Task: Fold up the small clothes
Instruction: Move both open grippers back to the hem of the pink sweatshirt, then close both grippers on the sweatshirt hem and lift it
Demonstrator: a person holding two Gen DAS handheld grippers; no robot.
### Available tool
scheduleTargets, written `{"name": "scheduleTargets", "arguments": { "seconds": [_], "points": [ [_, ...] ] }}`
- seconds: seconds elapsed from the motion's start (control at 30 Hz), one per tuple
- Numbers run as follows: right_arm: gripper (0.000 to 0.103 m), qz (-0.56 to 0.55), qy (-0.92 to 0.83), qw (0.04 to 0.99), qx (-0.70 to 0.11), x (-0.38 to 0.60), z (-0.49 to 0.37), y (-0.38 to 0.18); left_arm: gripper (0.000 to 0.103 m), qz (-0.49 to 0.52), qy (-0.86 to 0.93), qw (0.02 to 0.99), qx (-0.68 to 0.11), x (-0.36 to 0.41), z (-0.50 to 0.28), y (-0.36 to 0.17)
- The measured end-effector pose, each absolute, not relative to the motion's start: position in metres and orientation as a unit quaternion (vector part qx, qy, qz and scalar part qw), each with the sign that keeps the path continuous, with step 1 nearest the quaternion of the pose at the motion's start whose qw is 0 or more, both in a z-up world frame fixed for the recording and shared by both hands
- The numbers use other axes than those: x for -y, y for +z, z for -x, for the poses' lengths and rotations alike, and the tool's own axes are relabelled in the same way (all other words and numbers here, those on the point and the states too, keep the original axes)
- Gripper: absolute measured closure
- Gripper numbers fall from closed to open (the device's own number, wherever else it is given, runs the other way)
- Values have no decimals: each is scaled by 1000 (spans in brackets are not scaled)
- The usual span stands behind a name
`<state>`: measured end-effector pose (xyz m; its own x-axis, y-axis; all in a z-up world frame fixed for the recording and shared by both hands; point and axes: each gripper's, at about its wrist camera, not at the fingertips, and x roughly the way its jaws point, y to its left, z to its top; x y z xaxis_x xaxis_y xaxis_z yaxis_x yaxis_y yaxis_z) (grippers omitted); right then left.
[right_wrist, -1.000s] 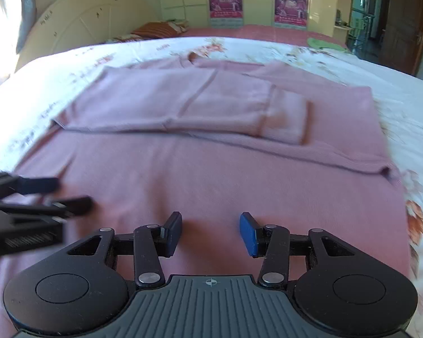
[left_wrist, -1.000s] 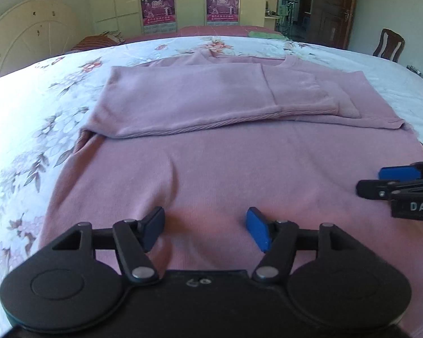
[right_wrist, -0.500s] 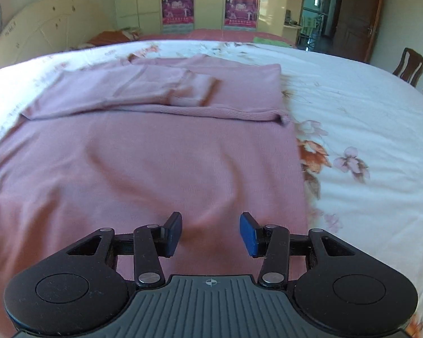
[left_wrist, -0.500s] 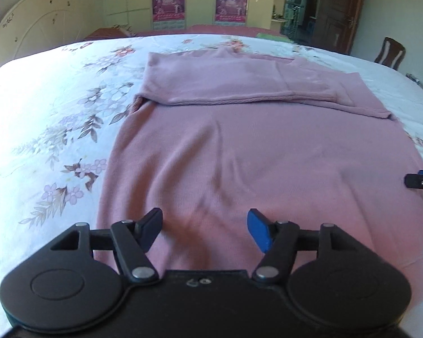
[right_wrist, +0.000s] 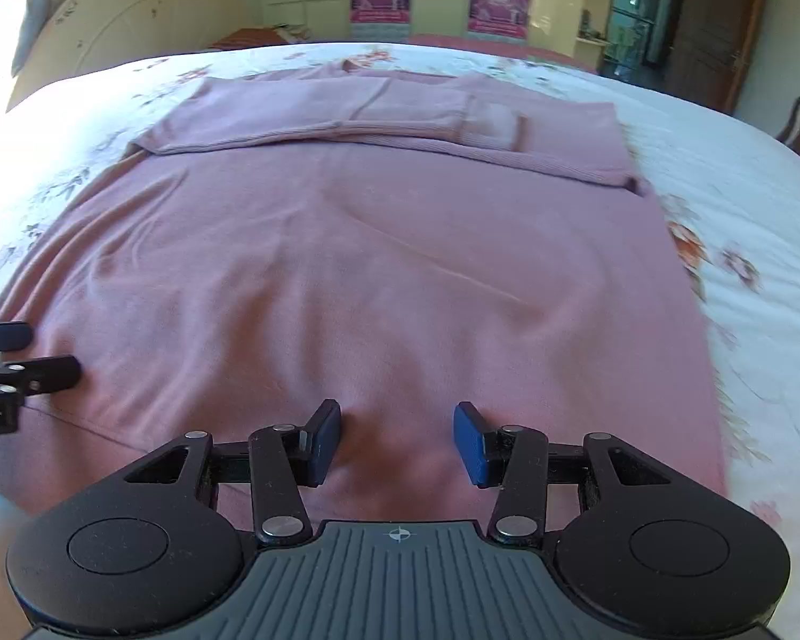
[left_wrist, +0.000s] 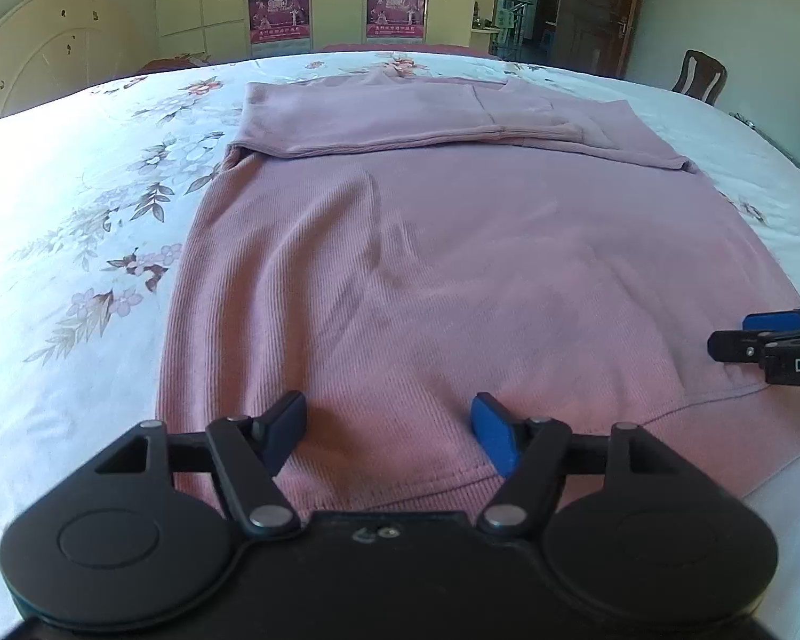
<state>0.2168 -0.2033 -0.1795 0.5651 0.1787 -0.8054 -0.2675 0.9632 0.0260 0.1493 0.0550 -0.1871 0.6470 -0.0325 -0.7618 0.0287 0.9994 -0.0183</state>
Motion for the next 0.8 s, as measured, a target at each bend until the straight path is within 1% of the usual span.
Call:
{"name": "scheduleTargets", "arguments": {
  "seconds": [0.23,0.27,0.37,0.47,0.57,0.63,0.67,0.7,0.77,0.8],
  "points": [
    [57,44,92,887,-451,223,-199,-172,34,11,-11,909,-416,-58,-138,-182],
    [57,43,90,887,-450,225,-196,-171,33,11,-11,910,-414,-59,-136,-180],
    [57,41,82,891,-445,228,-190,-166,25,9,-6,912,-410,-60,-130,-176],
    [57,32,75,894,-441,233,-185,-160,25,7,0,915,-403,-63,-123,-171],
    [57,20,56,896,-441,243,-182,-156,20,5,12,917,-398,-71,-115,-166],
    [55,12,40,897,-441,254,-178,-153,19,7,22,917,-397,-81,-109,-164],
    [41,12,30,898,-439,259,-176,-152,19,9,27,917,-399,-87,-106,-164],
    [23,11,19,900,-435,264,-174,-150,19,14,33,915,-402,-93,-104,-164],
    [21,12,8,904,-428,273,-169,-147,19,28,39,911,-410,-105,-100,-166],
    [21,11,4,904,-428,277,-167,-147,25,38,38,908,-415,-110,-98,-168]
  ]
}}
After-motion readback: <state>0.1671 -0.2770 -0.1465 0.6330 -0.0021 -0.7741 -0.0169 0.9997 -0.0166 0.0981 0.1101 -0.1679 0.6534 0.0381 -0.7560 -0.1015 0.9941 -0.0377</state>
